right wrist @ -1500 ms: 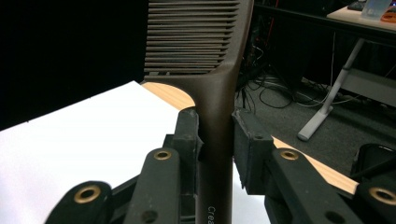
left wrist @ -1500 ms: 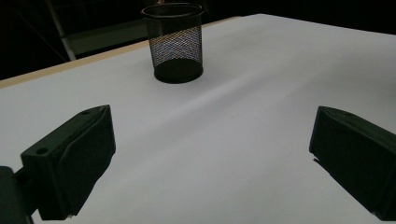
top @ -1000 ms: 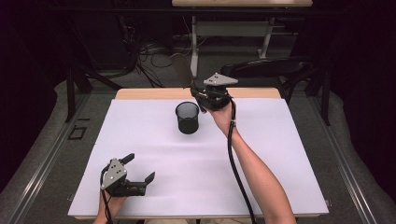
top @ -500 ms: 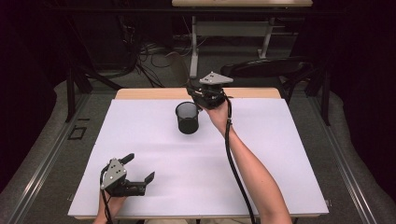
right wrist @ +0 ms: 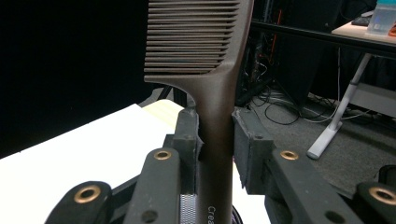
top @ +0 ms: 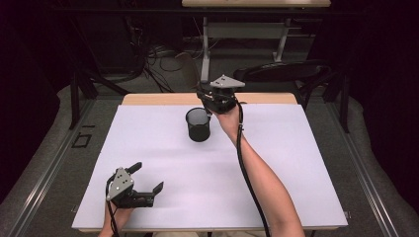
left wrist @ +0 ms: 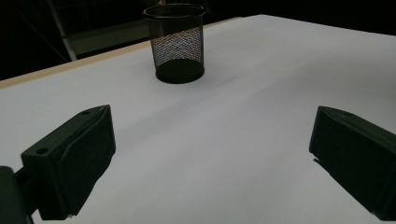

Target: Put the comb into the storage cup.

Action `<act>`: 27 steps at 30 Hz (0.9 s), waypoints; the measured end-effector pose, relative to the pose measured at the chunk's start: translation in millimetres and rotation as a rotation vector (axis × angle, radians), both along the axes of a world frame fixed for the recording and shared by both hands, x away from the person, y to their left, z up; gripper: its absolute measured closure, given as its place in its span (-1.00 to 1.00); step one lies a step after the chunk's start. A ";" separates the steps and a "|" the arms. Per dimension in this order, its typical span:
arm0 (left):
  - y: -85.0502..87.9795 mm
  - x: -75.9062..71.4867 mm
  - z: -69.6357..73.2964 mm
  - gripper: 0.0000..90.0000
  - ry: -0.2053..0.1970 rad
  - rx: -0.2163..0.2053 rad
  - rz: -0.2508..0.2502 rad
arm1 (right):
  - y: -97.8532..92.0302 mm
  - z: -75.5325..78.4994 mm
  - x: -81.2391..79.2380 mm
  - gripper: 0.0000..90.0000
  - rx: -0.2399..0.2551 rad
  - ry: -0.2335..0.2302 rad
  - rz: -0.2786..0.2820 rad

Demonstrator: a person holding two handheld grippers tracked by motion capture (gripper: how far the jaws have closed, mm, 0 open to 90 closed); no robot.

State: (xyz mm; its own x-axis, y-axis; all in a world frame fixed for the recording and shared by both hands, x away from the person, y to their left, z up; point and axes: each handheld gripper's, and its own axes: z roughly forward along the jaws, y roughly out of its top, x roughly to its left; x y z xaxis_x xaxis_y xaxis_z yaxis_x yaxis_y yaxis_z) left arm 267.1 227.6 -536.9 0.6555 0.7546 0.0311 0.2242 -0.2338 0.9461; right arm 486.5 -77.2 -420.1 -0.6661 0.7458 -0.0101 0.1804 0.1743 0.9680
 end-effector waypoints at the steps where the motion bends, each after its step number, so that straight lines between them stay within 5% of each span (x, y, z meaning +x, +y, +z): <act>1: -0.1 0.0 -0.1 -0.99 0.000 0.000 0.000 | 0.7 0.0 0.1 0.62 -0.001 0.000 0.000; 27: 0.6 -0.4 0.4 -0.98 0.000 0.000 -0.003 | 8.5 -10.7 6.2 0.62 0.035 -0.028 0.012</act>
